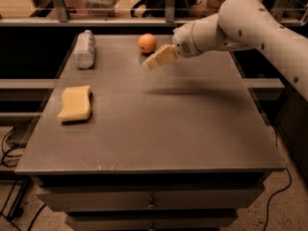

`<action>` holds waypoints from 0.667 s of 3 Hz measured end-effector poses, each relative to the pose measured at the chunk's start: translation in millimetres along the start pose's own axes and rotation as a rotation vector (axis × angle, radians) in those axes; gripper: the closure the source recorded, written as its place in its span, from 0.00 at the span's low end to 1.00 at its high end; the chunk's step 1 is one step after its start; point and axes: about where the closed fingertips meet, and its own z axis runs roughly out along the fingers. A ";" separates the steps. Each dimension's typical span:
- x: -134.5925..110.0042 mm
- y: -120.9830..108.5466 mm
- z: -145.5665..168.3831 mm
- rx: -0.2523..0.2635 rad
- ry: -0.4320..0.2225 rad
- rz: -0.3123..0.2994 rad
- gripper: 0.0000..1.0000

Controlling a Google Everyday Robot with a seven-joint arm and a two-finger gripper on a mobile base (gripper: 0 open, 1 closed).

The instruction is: Pick orange

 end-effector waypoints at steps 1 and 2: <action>-5.0 2.1 20.1 0.015 -0.042 0.005 0.00; -11.8 -5.2 42.2 0.048 -0.099 0.014 0.00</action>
Offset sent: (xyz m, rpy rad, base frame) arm 0.0521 0.0454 -0.0119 0.1450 -0.1194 -0.0762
